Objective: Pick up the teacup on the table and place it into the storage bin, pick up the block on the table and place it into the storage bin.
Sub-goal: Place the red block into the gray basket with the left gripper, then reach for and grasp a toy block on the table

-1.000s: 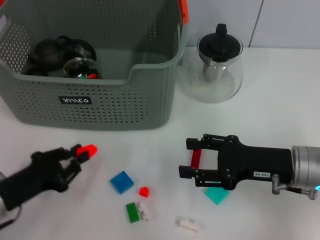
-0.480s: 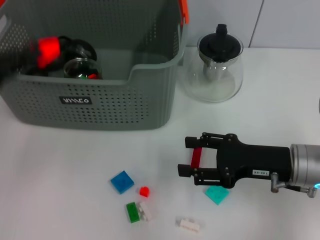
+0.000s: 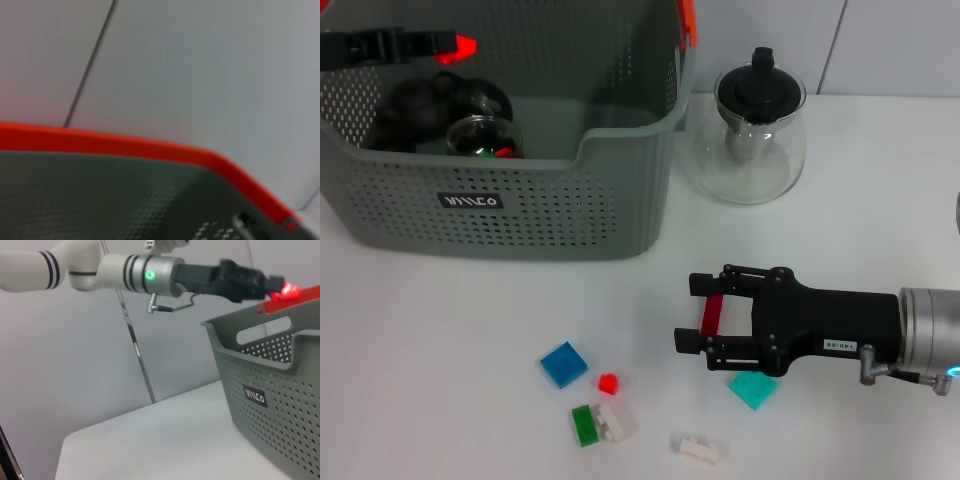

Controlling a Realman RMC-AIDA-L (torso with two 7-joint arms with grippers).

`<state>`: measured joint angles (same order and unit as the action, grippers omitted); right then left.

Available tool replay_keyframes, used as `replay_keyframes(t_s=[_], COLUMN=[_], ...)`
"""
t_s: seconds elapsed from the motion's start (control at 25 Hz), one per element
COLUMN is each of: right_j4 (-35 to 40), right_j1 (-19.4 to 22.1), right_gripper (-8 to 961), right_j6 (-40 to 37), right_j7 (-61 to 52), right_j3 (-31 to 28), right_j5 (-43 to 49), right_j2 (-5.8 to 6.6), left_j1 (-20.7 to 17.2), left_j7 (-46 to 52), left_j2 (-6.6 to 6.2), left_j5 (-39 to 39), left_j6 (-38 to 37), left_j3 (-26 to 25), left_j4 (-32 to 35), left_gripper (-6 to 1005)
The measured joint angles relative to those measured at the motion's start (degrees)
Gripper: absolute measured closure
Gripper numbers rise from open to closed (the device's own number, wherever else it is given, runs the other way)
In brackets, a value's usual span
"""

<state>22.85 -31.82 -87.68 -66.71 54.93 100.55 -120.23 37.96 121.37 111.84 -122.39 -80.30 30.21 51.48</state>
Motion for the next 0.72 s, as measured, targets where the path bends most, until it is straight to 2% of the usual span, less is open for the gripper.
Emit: replay_keyframes(t_s=[0.12, 0.44, 0.6, 0.72], right_j4=[0.0, 0.0, 0.0, 0.0], right_j1=[0.0, 0.0, 0.0, 0.0], right_gripper=[161, 161, 161, 161], right_j6=[-0.1, 0.0, 0.1, 0.1], right_j7=[0.0, 0.0, 0.0, 0.0], right_j3=[0.0, 0.0, 0.0, 0.0], right_j5=[0.0, 0.0, 0.0, 0.0], right_j2=[-0.01, 0.00, 0.00, 0.00], left_j1=[0.0, -1.9, -5.1, -8.2], left_j7=[3.3, 3.0, -2.0, -11.9], left_j2=[0.65, 1.45, 2.32, 3.54], left_j5=[-1.8, 0.7, 9.2, 17.5], left_j6=[2.5, 1.6, -2.7, -10.2], left_j3=[2.2, 1.6, 0.3, -2.3], left_j4=[1.3, 3.8, 5.0, 3.6], left_gripper=[736, 716, 545, 424])
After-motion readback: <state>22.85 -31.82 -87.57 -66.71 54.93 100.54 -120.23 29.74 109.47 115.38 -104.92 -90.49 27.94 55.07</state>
